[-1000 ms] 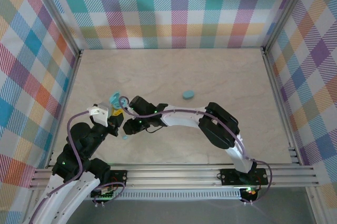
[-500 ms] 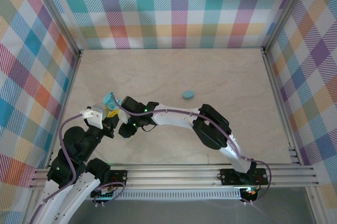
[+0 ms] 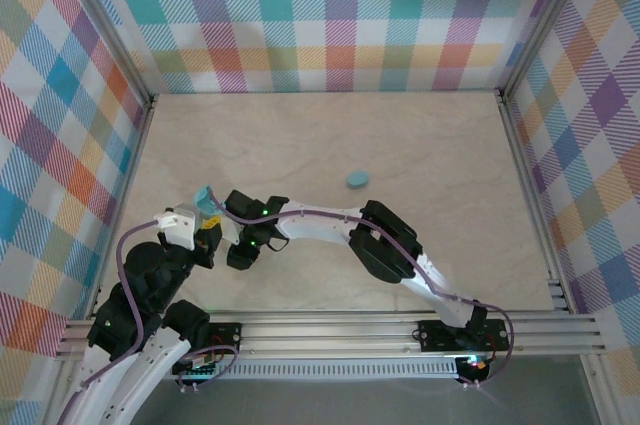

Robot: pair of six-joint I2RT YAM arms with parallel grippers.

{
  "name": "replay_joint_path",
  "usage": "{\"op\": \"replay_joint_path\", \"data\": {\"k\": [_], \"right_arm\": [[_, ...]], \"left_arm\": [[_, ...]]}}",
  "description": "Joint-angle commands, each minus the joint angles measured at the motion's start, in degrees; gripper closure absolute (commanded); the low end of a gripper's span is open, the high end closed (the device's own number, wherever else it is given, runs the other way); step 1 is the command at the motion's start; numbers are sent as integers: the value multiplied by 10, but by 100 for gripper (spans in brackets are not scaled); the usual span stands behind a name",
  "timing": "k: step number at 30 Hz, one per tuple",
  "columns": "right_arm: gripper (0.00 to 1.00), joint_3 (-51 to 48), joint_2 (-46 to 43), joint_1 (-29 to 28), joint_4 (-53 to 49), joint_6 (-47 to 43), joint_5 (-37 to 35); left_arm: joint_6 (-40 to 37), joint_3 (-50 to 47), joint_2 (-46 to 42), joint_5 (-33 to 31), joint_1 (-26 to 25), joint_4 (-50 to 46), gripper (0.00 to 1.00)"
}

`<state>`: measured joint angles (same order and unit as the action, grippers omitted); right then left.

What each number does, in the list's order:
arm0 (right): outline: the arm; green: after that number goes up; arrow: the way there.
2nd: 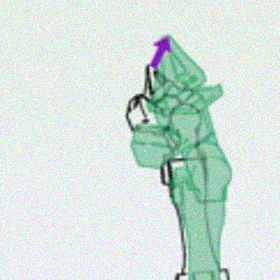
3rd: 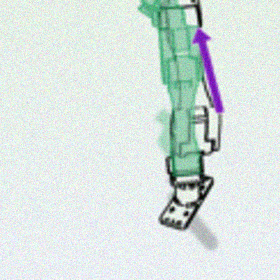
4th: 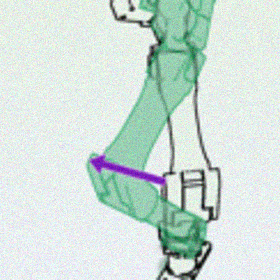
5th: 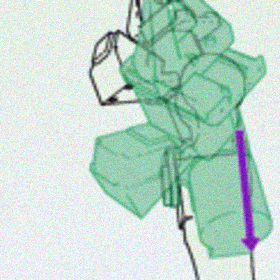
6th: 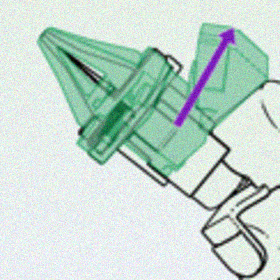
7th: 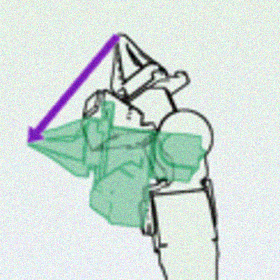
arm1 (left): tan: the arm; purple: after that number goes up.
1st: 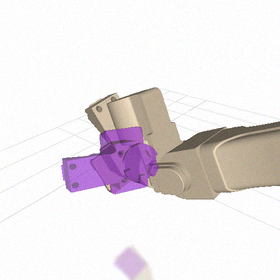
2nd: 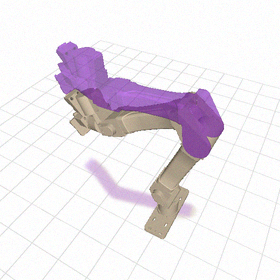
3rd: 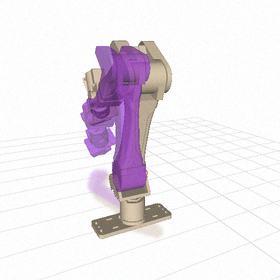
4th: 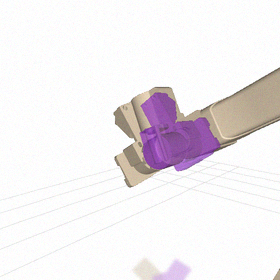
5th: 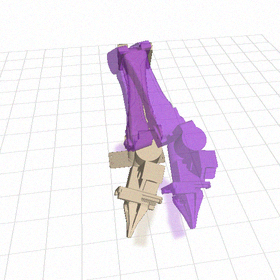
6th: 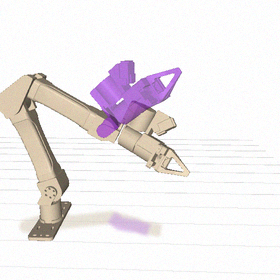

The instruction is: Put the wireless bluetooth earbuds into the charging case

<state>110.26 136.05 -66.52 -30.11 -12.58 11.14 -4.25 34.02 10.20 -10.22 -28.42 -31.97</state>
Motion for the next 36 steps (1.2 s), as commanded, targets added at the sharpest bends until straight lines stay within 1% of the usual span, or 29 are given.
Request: {"op": "replay_joint_path", "data": {"k": [1,7,11,13,16,21,26,28,36], "right_arm": [[53,20,27,-26,-47,-52,-6],[52,17,32,-30,-62,-60,-1],[52,18,39,-30,-58,-52,-19],[55,18,41,-30,-56,-45,-32],[61,16,41,-30,-52,-32,-51],[66,-7,26,-25,-33,0,-71],[70,-67,-15,4,3,64,-74],[70,-97,-35,19,16,112,-71],[76,-256,-144,88,66,259,-68]], "left_arm": [[-2,10,-9,31,-5,51,100],[-1,5,-9,33,-5,52,100],[0,4,-9,33,-5,52,100],[-1,4,-10,33,-5,49,100],[0,4,-11,32,-5,46,100],[3,2,-11,33,-5,50,100],[7,-5,-12,34,-5,61,100],[9,-8,-10,34,-5,63,100],[17,-20,0,39,-5,85,100]]}}
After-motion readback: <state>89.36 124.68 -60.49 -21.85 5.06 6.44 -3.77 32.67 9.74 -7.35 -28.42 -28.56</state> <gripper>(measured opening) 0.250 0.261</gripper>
